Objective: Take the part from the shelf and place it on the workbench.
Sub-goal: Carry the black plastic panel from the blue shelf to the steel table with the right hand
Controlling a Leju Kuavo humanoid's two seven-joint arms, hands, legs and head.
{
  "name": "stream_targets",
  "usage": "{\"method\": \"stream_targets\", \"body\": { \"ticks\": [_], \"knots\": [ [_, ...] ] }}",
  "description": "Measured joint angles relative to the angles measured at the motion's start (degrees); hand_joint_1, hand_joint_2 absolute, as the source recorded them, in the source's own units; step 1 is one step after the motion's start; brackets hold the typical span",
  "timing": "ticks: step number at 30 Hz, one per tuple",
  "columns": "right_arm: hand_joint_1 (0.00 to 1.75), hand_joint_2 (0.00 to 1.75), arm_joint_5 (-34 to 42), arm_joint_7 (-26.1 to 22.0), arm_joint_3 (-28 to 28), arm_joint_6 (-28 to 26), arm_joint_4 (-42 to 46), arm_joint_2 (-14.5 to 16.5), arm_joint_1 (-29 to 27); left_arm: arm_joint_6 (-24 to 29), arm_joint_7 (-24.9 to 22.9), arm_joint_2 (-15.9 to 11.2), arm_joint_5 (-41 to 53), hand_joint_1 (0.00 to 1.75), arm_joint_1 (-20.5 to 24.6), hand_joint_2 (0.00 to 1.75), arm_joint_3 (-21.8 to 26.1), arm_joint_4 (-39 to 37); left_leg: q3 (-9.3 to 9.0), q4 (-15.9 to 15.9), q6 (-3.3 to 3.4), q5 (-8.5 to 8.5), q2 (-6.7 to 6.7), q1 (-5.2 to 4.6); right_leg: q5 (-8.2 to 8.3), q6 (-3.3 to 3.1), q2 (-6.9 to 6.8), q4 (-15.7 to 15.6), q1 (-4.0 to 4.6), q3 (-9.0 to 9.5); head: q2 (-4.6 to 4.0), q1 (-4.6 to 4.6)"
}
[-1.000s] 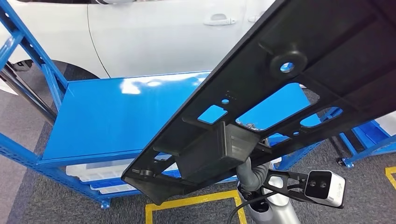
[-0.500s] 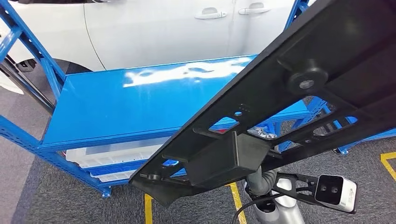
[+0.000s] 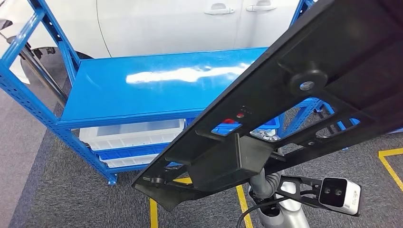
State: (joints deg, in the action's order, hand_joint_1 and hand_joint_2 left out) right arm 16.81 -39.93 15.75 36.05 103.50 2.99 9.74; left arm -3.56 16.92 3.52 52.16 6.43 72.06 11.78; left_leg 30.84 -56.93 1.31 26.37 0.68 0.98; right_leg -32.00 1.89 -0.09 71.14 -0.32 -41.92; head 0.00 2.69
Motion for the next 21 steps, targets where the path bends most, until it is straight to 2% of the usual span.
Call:
{"method": "stream_targets", "body": {
  "ticks": [1, 2, 3, 4, 5, 6, 7, 8, 10, 11, 12, 13, 14, 15, 16, 17, 18, 19, 21],
  "knots": [
    [1.75, 1.75, 0.04, -0.01, -0.03, -0.12, -0.14, -0.05, -0.05, -0.01, 0.0, 0.0, -0.08, 0.0, -0.02, 1.75, 0.02, 0.0, 1.08, -0.11, -0.06, -0.77, 0.02, -0.01, -0.5, 0.16, 0.0, 2.83, -0.11, -0.1, 0.0, 0.0],
    [1.75, 1.75, 0.07, -0.01, -0.1, -0.25, -0.29, -0.1, -0.1, -0.03, 0.0, 0.01, -0.17, 0.0, -0.04, 1.75, 0.03, 0.0, 2.19, -0.27, -0.16, -1.47, 0.03, 0.0, 0.35, 0.25, 0.0, 3.98, -0.23, 0.61, 0.0, 0.0],
    [1.75, 1.75, 0.04, -0.01, -0.21, -0.39, -0.43, -0.13, -0.13, -0.06, 0.0, 0.04, -0.24, 0.0, -0.04, 1.75, 0.04, 0.0, 3.24, -0.49, -0.3, -2.1, 0.04, 0.0, 2.0, 0.25, 0.0, 3.08, -0.32, 2.3, 0.0, 0.0],
    [1.75, 1.75, -0.18, -0.01, -0.37, -0.64, -0.5, -0.15, -0.14, -0.09, 0.0, 0.07, -0.29, 0.0, -0.04, 1.75, 0.05, 0.0, 4.23, -0.77, -0.47, -2.67, 0.03, 0.0, 3.49, 0.17, 0.0, 0.22, -0.4, 5.02, 0.0, 0.01],
    [1.75, 1.75, -0.67, -0.01, -0.57, -0.95, -0.51, -0.15, -0.12, -0.12, 0.0, 0.11, -0.31, 0.0, -0.04, 1.75, 0.05, 0.0, 5.03, -1.07, -0.7, -3.17, -0.01, -0.04, 3.7, -0.03, 0.0, -4.05, -0.37, 8.32, 0.0, 0.01],
    [1.75, 1.75, -1.34, -0.01, -0.78, -1.29, -0.49, -0.14, -0.13, -0.15, 0.01, 0.16, -0.31, 0.0, -0.05, 1.75, 0.05, 0.0, 5.6, -1.3, -0.96, -3.64, -0.05, -0.09, 3.15, -0.35, 0.03, -8.33, -0.27, 11.31, 0.0, 0.02],
    [1.75, 1.75, -2.04, -0.01, -1.02, -1.62, -0.46, -0.15, -0.18, -0.15, 0.01, 0.19, -0.29, 0.0, -0.05, 1.75, 0.05, 0.0, 5.92, -1.39, -1.28, -4.12, -0.09, -0.13, 2.34, -0.73, 0.06, -11.6, -0.11, 13.38, 0.0, 0.02],
    [1.75, 1.75, -2.59, -0.01, -1.25, -1.85, -0.45, -0.16, -0.25, -0.12, 0.02, 0.22, -0.27, 0.0, -0.05, 1.75, 0.05, 0.0, 6.06, -1.27, -1.65, -4.58, -0.11, -0.15, 1.55, -1.17, 0.09, -13.48, 0.1, 14.31, 0.0, 0.02],
    [1.75, 1.75, -3.18, -0.02, -1.6, -1.94, -0.58, -0.25, -0.51, 0.05, -0.06, 0.28, -0.19, 0.0, -0.09, 1.75, 0.05, 0.0, 6.22, -0.87, -2.43, -5.29, -0.11, -0.06, 2.19, -2.17, 0.06, -14.19, 0.14, 13.89, 0.0, 0.01],
    [1.75, 1.75, -3.29, -0.02, -1.67, -1.64, -0.68, -0.32, -0.6, 0.16, -0.17, 0.3, -0.14, 0.0, -0.14, 1.75, 0.05, -0.01, 6.54, -1.24, -2.75, -4.62, -0.13, 0.02, 2.73, -2.67, 0.01, -14.35, 0.08, 13.48, 0.0, 0.02],
    [1.75, 1.75, -3.26, -0.01, -1.69, -1.16, -0.8, -0.41, -0.69, 0.25, -0.29, 0.32, -0.07, 0.0, -0.19, 1.75, 0.05, -0.01, 7.1, -2.52, -2.97, -2.99, -0.16, 0.08, 3.41, -3.14, -0.04, -14.54, -0.02, 13.01, 0.0, 0.02],
    [1.75, 1.75, -3.14, -0.01, -1.69, -0.52, -0.91, -0.5, -0.75, 0.31, -0.43, 0.33, 0.02, 0.0, -0.22, 1.75, 0.05, -0.01, 7.96, -5.09, -3.09, -0.35, -0.2, 0.16, 4.04, -3.47, -0.09, -14.61, -0.01, 12.45, 0.0, 0.02],
    [1.75, 1.75, -3.1, -0.01, -1.7, 0.11, -0.99, -0.58, -0.81, 0.37, -0.59, 0.33, 0.09, 0.0, -0.22, 1.75, 0.05, -0.01, 9.01, -8.56, -3.2, 2.54, -0.21, 0.16, 4.59, -3.69, -0.08, -14.59, 0.08, 11.81, 0.0, 0.02],
    [1.75, 1.75, -3.16, -0.01, -1.72, 0.59, -1.05, -0.64, -0.91, 0.42, -0.74, 0.33, 0.18, 0.0, -0.22, 1.75, 0.05, 0.0, 10.01, -12.42, -3.27, 4.71, -0.22, 0.17, 5.11, -3.82, -0.09, -14.52, 0.19, 11.12, -0.01, 0.02],
    [1.75, 1.75, -3.32, -0.01, -1.74, 0.95, -1.09, -0.69, -1.02, 0.47, -0.89, 0.33, 0.25, 0.0, -0.23, 1.75, 0.05, 0.0, 10.62, -15.62, -3.31, 5.68, -0.23, 0.17, 5.6, -3.84, -0.09, -14.41, 0.31, 10.41, -0.01, 0.02],
    [1.75, 1.75, -3.45, 0.0, -1.78, 1.16, -1.1, -0.71, -1.13, 0.51, -1.0, 0.33, 0.33, 0.0, -0.24, 1.75, 0.05, 0.0, 10.41, -17.13, -3.29, 5.3, -0.23, 0.17, 6.03, -3.82, -0.09, -14.28, 0.41, 9.72, -0.01, 0.02],
    [1.75, 1.75, -3.5, 0.0, -1.81, 1.35, -1.1, -0.73, -1.2, 0.53, -1.08, 0.33, 0.44, 0.0, -0.25, 1.75, 0.05, 0.0, 9.13, -16.5, -3.18, 4.03, -0.22, 0.17, 6.4, -3.76, -0.08, -14.13, 0.5, 9.08, -0.01, 0.02],
    [1.75, 1.75, -3.46, -0.01, -1.84, 1.53, -1.1, -0.76, -1.25, 0.54, -1.1, 0.33, 0.54, 0.0, -0.24, 1.75, 0.05, 0.0, 6.81, -13.75, -2.98, 2.55, -0.23, 0.16, 6.7, -3.65, -0.07, -13.98, 0.57, 8.59, 0.0, 0.02],
    [1.75, 1.75, -3.31, -0.01, -1.96, 1.89, -1.1, -0.82, -1.26, 0.54, -1.12, 0.32, 0.68, 0.0, -0.12, 1.75, 0.03, 0.0, 0.93, -5.48, -2.43, 1.46, -0.27, -0.04, 7.14, -3.29, -0.09, -13.65, 0.77, 7.93, 0.0, 0.02]
  ]
}}
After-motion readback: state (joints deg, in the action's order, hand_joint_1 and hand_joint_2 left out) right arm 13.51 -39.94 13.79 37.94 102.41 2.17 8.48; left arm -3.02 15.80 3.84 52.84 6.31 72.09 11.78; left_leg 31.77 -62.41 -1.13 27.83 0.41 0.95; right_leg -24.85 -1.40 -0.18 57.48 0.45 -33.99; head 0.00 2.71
